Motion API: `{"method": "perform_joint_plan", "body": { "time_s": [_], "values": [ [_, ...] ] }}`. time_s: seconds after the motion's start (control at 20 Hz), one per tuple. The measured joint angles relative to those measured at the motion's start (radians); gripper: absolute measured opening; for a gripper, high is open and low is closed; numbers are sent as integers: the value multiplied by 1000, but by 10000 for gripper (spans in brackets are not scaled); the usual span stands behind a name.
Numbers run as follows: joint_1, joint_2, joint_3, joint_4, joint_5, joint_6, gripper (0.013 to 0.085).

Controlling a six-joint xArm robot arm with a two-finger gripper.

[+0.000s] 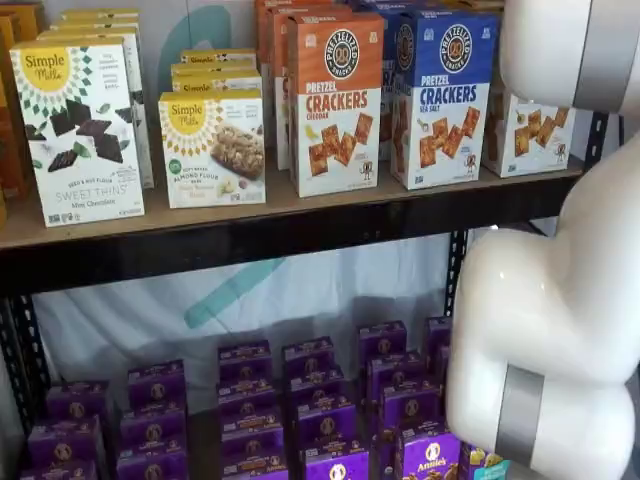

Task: Retrieve the yellow and white box located on the top shelf, the sixth one from the left

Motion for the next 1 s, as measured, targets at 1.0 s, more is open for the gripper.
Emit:
{"method": "perform_joint_plan", "body": {
  "time_s": [1.0],
  "values": [
    [82, 42, -42, -150, -13, 32, 850]
  ]
}}
